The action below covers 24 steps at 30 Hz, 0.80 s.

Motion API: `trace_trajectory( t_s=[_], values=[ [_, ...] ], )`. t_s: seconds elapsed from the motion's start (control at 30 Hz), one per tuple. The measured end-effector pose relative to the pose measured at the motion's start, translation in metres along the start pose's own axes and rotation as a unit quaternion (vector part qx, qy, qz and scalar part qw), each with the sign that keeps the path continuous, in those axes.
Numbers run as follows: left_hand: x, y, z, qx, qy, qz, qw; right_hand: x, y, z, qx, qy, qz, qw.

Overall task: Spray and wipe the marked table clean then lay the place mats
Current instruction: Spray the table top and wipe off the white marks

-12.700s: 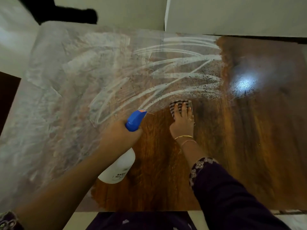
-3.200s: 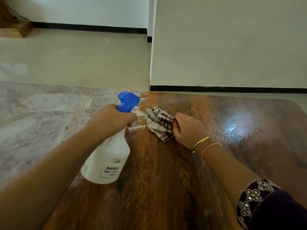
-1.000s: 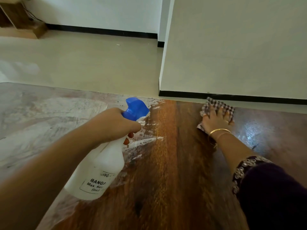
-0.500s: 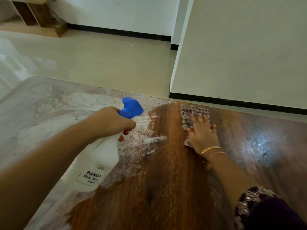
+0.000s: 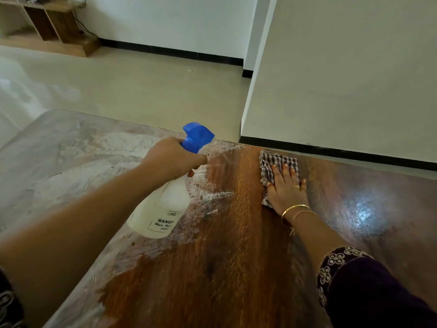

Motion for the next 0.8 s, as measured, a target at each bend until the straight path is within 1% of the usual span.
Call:
trace_trajectory(
  t_s=[0.1,0.2,0.27,0.47,0.63,0.8],
  values=[
    [-0.004,-0.002,-0.001,-0.050,-0.001,0.044,0.998,-0.001,0.000,0.001,0.005,-0.001,0.000,1.000],
    [-0.005,-0.003,-0.001,-0.010,0.015,0.046,0.999,-0.001,0.001,0.001,0.004,-0.001,-0.004,1.000],
    [-0.004,-0.005,-0.002,-0.009,0.019,0.042,0.999,-0.001,0.001,0.001,0.004,0.000,-0.004,1.000],
    [0.003,-0.020,-0.015,-0.073,-0.023,0.098,0.992,0.000,0.000,-0.001,0.005,0.004,-0.005,1.000],
    [0.013,-0.020,-0.021,-0.032,-0.027,0.031,0.999,-0.001,0.003,-0.006,-0.003,0.016,-0.013,1.000],
    [0.030,-0.030,-0.031,-0.109,-0.065,0.045,0.991,0.000,0.003,-0.006,0.000,0.013,-0.011,1.000]
  ],
)
Point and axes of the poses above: each hand's wrist, its own x-axis away from the middle knuckle, its own y-axis out of the palm, z = x × y, the point moved 6 cm from there along -x, towards the middle knuckle, and after that the axes turned 6 degrees about -z, right-handed, at the moved point
